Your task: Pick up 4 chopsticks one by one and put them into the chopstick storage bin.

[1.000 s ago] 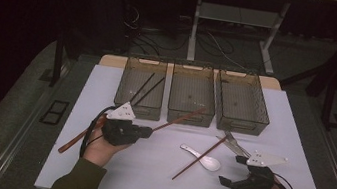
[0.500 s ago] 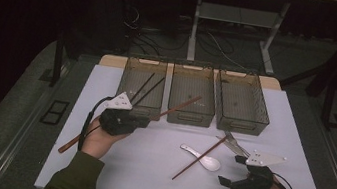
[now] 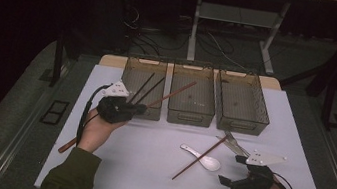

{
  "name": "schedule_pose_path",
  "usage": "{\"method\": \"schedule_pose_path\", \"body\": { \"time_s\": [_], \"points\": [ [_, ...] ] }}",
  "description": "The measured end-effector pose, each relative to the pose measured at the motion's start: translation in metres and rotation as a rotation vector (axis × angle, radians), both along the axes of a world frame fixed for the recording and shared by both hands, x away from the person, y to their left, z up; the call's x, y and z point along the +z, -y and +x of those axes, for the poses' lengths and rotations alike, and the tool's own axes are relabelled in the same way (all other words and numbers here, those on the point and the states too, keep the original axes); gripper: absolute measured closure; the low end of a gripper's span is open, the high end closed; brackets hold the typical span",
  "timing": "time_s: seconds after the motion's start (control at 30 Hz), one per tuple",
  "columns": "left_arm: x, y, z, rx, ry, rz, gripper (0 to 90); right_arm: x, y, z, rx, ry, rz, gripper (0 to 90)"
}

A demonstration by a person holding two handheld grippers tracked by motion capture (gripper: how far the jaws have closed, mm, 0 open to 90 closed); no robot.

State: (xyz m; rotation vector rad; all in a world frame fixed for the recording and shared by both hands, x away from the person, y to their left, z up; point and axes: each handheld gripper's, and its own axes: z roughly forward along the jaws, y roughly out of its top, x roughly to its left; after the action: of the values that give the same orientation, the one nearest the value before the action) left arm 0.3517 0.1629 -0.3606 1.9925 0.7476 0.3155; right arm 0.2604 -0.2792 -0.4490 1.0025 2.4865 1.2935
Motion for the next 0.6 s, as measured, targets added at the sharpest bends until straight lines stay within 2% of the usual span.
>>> {"method": "schedule_pose_path", "body": {
  "time_s": [0.27, 0.3, 0.6],
  "points": [
    [0.004, -0.008, 0.023, 0.062, -0.001, 0.028, 84.2, 0.0, 0.0, 0.0, -0.006, -0.008, 0.001, 0.9],
    [0.005, -0.009, 0.026, 0.073, -0.002, 0.031, 84.1, 0.0, 0.0, 0.0, -0.005, 0.004, 0.001, 0.9],
    [0.007, -0.021, 0.052, 0.171, -0.022, 0.04, 84.2, 0.0, 0.0, 0.0, -0.006, 0.004, 0.002, 0.9]
  ]
}}
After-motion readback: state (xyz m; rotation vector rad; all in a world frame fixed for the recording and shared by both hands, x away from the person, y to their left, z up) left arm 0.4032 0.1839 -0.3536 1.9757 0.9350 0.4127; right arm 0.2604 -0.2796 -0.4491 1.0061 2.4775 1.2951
